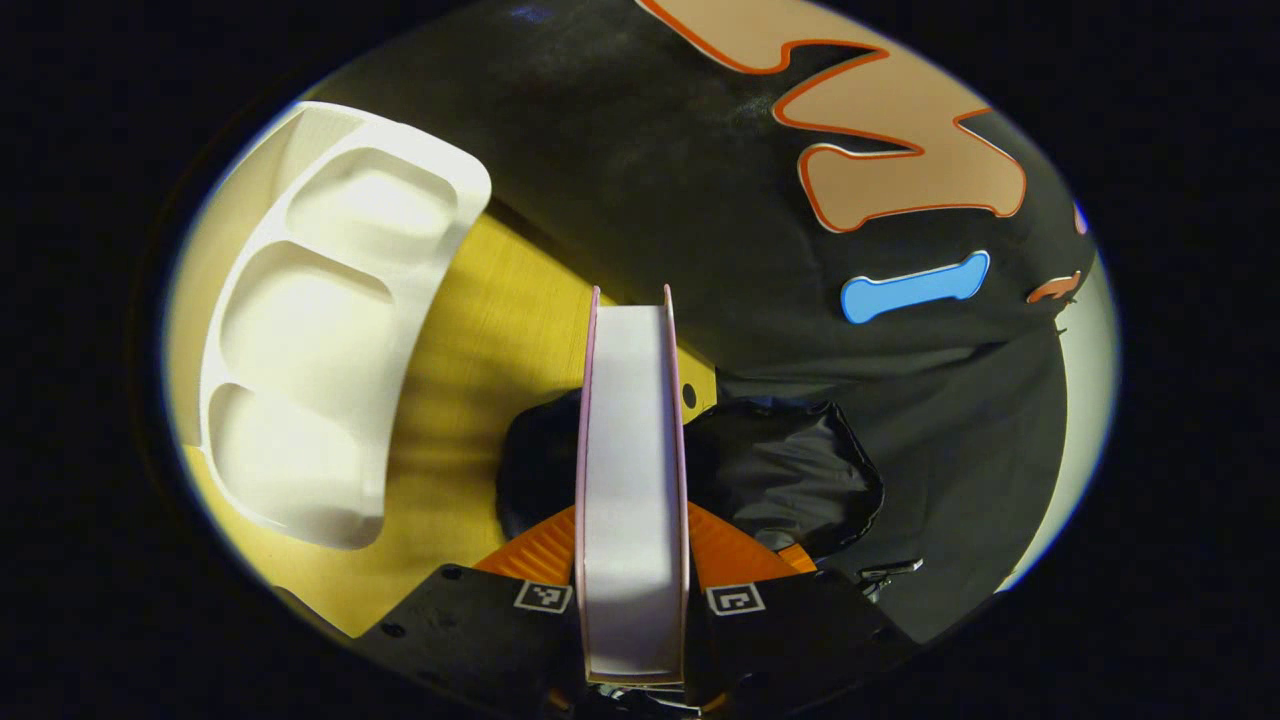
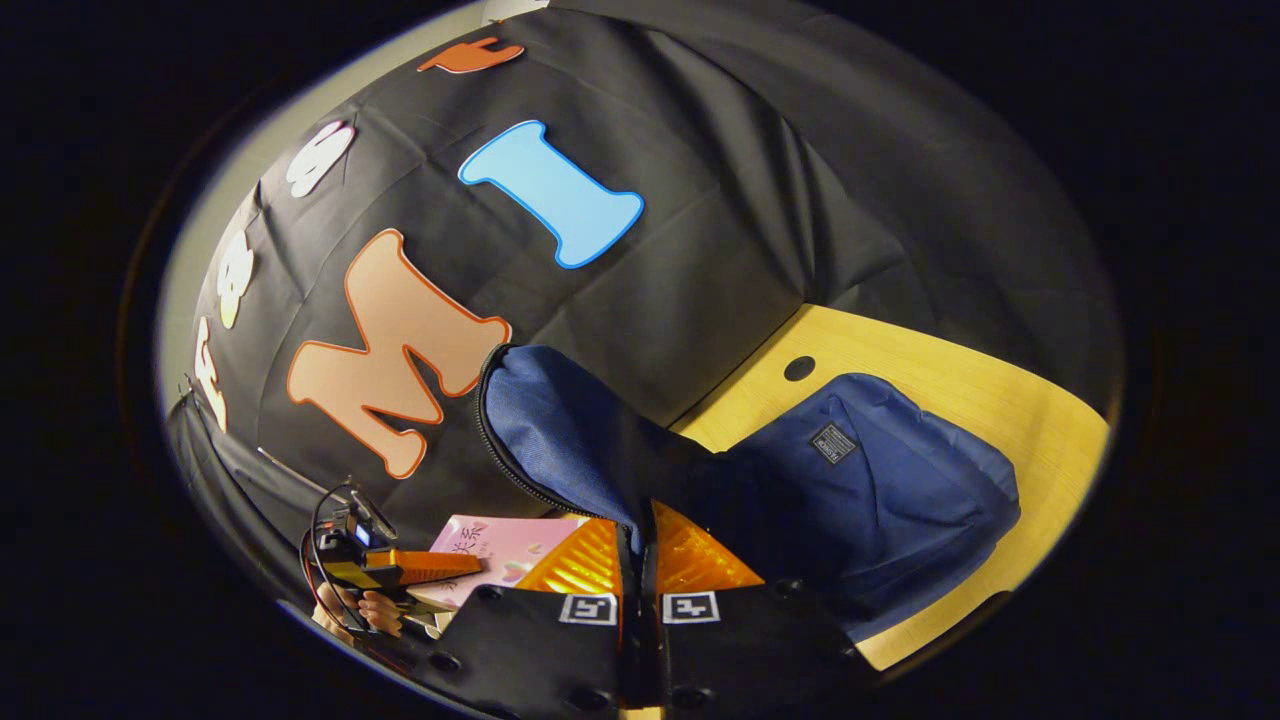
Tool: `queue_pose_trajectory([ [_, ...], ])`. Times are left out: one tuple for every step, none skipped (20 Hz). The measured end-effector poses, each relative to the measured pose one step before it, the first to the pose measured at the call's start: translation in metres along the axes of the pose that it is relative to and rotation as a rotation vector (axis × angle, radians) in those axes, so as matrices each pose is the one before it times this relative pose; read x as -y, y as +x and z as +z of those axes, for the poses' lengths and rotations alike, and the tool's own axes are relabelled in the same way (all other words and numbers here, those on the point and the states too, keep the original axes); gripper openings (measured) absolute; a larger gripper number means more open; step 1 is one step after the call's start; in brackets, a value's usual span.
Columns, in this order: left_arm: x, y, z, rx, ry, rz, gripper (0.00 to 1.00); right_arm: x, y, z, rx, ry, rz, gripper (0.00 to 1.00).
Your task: Open the schoolbag, grab two books from the bookshelf and put them into the schoolbag.
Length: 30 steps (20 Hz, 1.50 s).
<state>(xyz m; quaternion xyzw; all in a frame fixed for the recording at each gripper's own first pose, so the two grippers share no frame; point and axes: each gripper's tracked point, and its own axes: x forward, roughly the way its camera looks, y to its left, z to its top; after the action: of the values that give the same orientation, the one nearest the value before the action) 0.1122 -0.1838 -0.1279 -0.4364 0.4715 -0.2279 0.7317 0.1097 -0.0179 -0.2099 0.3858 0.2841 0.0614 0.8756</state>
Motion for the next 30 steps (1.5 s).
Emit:
queue_pose_trajectory([
  [0.00066,0.00582,-0.00141,-0.00688,-0.00066,0.00106,0.35,-0.00004,0.00074,0.00054,0.00446,0.00501,-0.00128,0.03],
  [-0.00064,0.00639,-0.00296,-0.01194,-0.00027,0.00323,0.34,-0.00017,-0.00028,0.00098,0.00201,0.0075,-0.00008,0.03],
  [-0.00071,0.00527,-0.00214,-0.01372,-0.00372,0.0053,0.34,0.001,-0.00041,0.00085,0.00115,0.00204,-0.00175,0.03],
  [0.00105,0.00513,-0.00253,-0.00816,-0.00412,-0.00038,0.35,0.0005,-0.00019,0.0002,0.00071,0.00054,0.00027,0.03],
  [0.00093,0.00542,-0.0011,-0.00622,-0.00219,-0.0007,0.34,-0.00072,-0.00054,-0.00026,0.00007,-0.00198,-0.00021,0.03],
  [0.00214,0.00487,-0.00161,-0.00314,-0.00292,-0.00548,0.35,-0.00023,0.00004,0.00108,-0.00176,-0.00172,0.00044,0.03],
  [0.00266,0.0081,-0.00301,-0.00539,-0.00476,-0.00846,0.35,-0.00009,0.00003,-0.00032,0.00072,-0.00227,0.00018,0.03],
  [0.0014,0.00583,-0.00267,-0.01149,-0.00713,-0.00292,0.35,0.0,0.00004,0.00104,0.00093,-0.00159,0.0006,0.03],
  [-0.00066,0.0045,-0.00308,-0.01214,-0.00628,-0.00169,0.35,-0.00026,-0.00064,0.00009,0.00147,-0.00041,0.00106,0.03],
  [-0.00035,0.00749,-0.0023,-0.00647,-0.00652,-0.00132,0.34,-0.00005,-0.00002,0.00121,0.00035,0.00051,0.00066,0.03],
  [-0.00013,0.00807,-0.00083,-0.00435,-0.00671,-0.00374,0.34,-0.00037,-0.00062,0.00018,0.00065,0.00145,0.00255,0.03],
  [0.00154,0.00806,-0.00349,-0.00584,-0.00627,-0.00382,0.34,0.00069,-0.00013,0.00092,0.00137,0.00108,0.00078,0.03],
  [0.00133,0.00621,-0.00243,-0.00893,-0.00514,-0.00023,0.35,0.00023,0.00071,-0.00004,0.00089,0.00258,0.00061,0.03],
  [-0.00076,0.00465,-0.00338,-0.01024,-0.00013,-0.00063,0.35,0.00001,0.00062,0.00135,-0.00015,0.00364,-0.00039,0.03],
  [-0.00009,0.00584,-0.00182,-0.00543,0.00084,0.00209,0.34,-0.00046,-0.00024,-0.00003,0.00145,0.00117,0.00122,0.03],
  [0.00119,0.00544,-0.00232,-0.00624,0.00092,-0.00332,0.34,0.00021,-0.00031,0.00105,0.00019,-0.00148,0.00005,0.03],
  [0.0019,0.00372,-0.00044,-0.00344,-0.00493,-0.00641,0.34,-0.00091,0.00068,0.00059,0.00126,-0.0039,0.00154,0.03],
  [0.00201,0.0063,-0.00256,-0.00262,-0.00593,-0.00975,0.35,-0.00022,0.00039,0.00075,-0.00126,-0.00431,0.0018,0.03],
  [0.00172,0.00436,-0.00033,0.00067,-0.00747,-0.00884,0.34,-0.00039,0.00019,-0.0002,-0.00059,-0.00231,0.00071,0.03],
  [-0.00018,0.00542,-0.00186,-0.00108,-0.0112,-0.00773,0.34,-0.00098,-0.00041,0.00195,0.00157,0.00085,0.00438,0.03],
  [0.00047,0.00377,-0.00254,-0.01029,-0.00932,-0.00816,0.34,-0.00014,-0.00083,0.00222,0.00303,0.00218,0.00116,0.03],
  [-0.00252,0.00478,-0.00275,-0.00152,-0.00892,-0.0036,0.34,0.0011,-0.00005,-0.00082,-0.00012,0.00043,0.00079,0.03],
  [-0.00261,0.00438,-0.00112,0.00138,-0.0091,-0.00314,0.34,-0.00062,-0.00012,0.00098,0.00251,0.00121,0.00039,0.03],
  [-0.00086,0.00459,-0.00283,-0.0028,-0.00966,-0.00695,0.34,-0.00095,0.00114,0.00208,0.00454,0.00215,0.00263,0.03],
  [-0.00286,0.00388,-0.00181,0.00243,-0.01627,-0.00754,0.35,-0.00086,-0.00078,0.00024,0.00274,0.00167,0.00246,0.03],
  [-0.00162,0.00538,-0.00194,0.00174,-0.01999,-0.01364,0.34,-0.00058,0.00019,0.0012,0.00133,-0.00064,0.00355,0.03],
  [-0.00091,0.00463,-0.00194,0.00261,-0.02172,-0.01518,0.34,-0.00109,0.00024,-0.00001,0.00428,-0.00309,0.00413,0.03],
  [-0.00123,0.00473,-0.00252,0.00573,-0.01965,-0.01649,0.34,-0.00138,0.00007,0.00107,0.0013,-0.00174,0.00584,0.03],
  [-0.00178,0.0039,-0.00266,0.00075,-0.01573,-0.01482,0.33,-0.0014,0.00004,-0.00035,-0.00056,-0.00217,0.00232,0.03],
  [-0.00182,0.00495,-0.00323,0.00305,-0.01679,-0.01497,0.33,-0.00043,-0.00037,0.00113,-0.00047,-0.00204,0.00293,0.03],
])
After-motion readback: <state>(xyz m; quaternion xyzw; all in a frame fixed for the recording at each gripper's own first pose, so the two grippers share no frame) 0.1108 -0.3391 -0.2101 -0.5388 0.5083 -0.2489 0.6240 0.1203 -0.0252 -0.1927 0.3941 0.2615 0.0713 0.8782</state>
